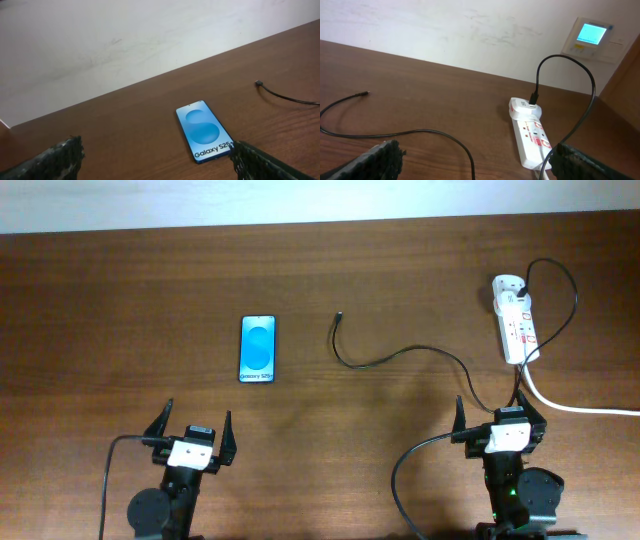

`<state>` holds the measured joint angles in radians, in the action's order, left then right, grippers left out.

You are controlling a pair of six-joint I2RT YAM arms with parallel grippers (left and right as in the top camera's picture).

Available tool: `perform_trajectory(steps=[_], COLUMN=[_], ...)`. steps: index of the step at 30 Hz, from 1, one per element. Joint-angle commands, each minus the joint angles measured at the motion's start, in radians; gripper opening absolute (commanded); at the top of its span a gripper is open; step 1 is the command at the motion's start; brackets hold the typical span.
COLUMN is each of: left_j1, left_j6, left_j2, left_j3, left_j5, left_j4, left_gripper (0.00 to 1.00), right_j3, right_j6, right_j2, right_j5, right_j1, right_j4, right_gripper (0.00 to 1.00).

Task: Plug charger to phone and switch on socket
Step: 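Reach the left gripper down and grasp the blue phone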

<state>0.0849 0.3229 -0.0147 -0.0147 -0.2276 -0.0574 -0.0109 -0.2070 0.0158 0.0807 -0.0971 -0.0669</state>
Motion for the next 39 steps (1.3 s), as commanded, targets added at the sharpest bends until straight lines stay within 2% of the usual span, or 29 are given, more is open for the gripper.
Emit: perform_trajectory(steps=[1, 9, 15, 18, 21, 22, 24, 25, 27, 31, 32, 33, 35, 39], left_j1=[-0.004, -0.004, -0.004, -0.004, -0.011, -0.029, -0.066, -0.099, -0.132, -0.166, -0.166, -0.169, -0.201, -0.270], left_j6=[-0.013, -0.041, -0.042, -0.047, -0.156, -0.163, -0.162, -0.162, -0.163, -0.193, -0.273, -0.372, -0.446, -0.447], left_j2=[-0.034, -0.402, -0.711, -0.877, -1.145, -1.246, -1.363, -1.445, -1.499, -1.548, -1.566, -1.589, -1.658, -1.840], left_j3=[-0.050, -0.305, -0.520, -0.678, -0.977, -1.101, -1.242, -1.332, -1.373, -1.373, -1.373, -1.374, -1.435, -1.768], left_j5=[-0.003, -0.014, -0.146, -0.178, -0.178, -0.182, -0.180, -0.181, -0.183, -0.236, -0.197, -0.145, -0.051, 0.104], left_j4=[-0.025, -0.038, -0.067, -0.190, -0.443, -0.541, -0.637, -0.667, -0.624, -0.590, -0.584, -0.583, -0.661, -0.951], left_gripper=[0.99, 0.99, 0.99, 0.99, 0.99, 0.99, 0.99, 0.99, 0.99, 0.99, 0.96, 0.98, 0.99, 0.99], right_j3=[0.005, 0.005, 0.005, 0.005, 0.005, 0.005, 0.005, 0.005, 0.005, 0.005, 0.005, 0.005, 0.005, 0.005], right_j6=[0.005, 0.005, 0.005, 0.005, 0.005, 0.005, 0.005, 0.005, 0.005, 0.005, 0.005, 0.005, 0.005, 0.005], right_j2=[-0.008, -0.008, -0.008, -0.008, -0.008, -0.008, -0.008, -0.008, -0.008, -0.008, -0.008, -0.008, -0.008, -0.008], right_j5=[0.013, 0.013, 0.013, 0.013, 0.013, 0.013, 0.013, 0.013, 0.013, 0.013, 0.013, 0.013, 0.013, 0.013], right_j1=[0.008, 0.008, 0.008, 0.008, 0.008, 0.008, 0.008, 0.008, 0.008, 0.008, 0.008, 0.008, 0.008, 0.008], right_j4=[-0.005, -0.005, -0.005, -0.004, -0.004, -0.005, -0.005, -0.004, -0.004, -0.005, -0.005, -0.004, -0.005, -0.005], right_gripper=[0.98, 0.98, 0.98, 0.98, 0.98, 0.98, 0.98, 0.98, 0.98, 0.98, 0.98, 0.98, 0.98, 0.98])
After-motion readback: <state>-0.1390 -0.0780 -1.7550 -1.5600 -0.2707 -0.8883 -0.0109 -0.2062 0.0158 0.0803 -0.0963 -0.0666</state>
